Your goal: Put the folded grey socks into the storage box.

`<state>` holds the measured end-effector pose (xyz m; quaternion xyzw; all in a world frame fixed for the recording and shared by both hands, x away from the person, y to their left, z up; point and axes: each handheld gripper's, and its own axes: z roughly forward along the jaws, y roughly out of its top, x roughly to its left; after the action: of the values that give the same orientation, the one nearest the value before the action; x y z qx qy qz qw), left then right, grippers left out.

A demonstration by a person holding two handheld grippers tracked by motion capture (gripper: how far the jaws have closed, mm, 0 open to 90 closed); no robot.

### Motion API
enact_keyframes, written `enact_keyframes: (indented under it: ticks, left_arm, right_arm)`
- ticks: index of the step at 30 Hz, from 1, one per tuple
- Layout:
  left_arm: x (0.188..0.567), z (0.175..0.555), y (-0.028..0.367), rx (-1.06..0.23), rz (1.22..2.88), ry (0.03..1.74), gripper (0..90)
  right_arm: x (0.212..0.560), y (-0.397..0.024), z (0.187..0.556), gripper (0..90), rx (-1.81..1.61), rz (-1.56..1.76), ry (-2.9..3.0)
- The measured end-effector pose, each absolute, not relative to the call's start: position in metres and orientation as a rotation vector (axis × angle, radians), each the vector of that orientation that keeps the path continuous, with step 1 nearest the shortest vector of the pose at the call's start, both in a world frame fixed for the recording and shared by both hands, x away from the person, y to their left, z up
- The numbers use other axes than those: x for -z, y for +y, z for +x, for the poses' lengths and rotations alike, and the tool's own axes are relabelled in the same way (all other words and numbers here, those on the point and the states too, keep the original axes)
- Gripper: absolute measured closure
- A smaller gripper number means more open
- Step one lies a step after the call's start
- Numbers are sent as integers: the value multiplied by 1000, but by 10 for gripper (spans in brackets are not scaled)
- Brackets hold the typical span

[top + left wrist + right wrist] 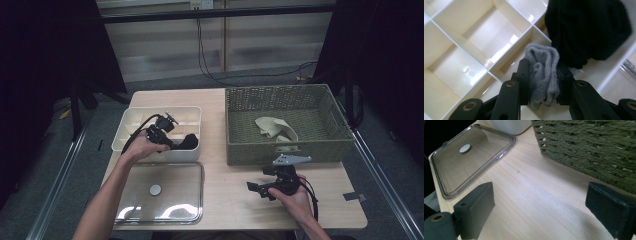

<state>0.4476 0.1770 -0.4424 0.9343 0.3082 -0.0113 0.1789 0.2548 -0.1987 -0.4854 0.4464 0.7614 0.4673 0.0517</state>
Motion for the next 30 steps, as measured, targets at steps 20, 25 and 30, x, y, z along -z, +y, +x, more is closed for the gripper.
enact_keyframes:
  ticks: [20,25,30]
  left_arm:
    - [443,449,182,29,2595,894,616]
    - [438,447,186,34,2580,875,568]
    - [435,447,189,41,2549,880,524]
  right_arm:
    - [485,-200,256,82,-1426,1374,2308]
    - [485,-200,257,82,-1428,1377,2306]
    - [486,-200,259,83,-1429,1388,2306]
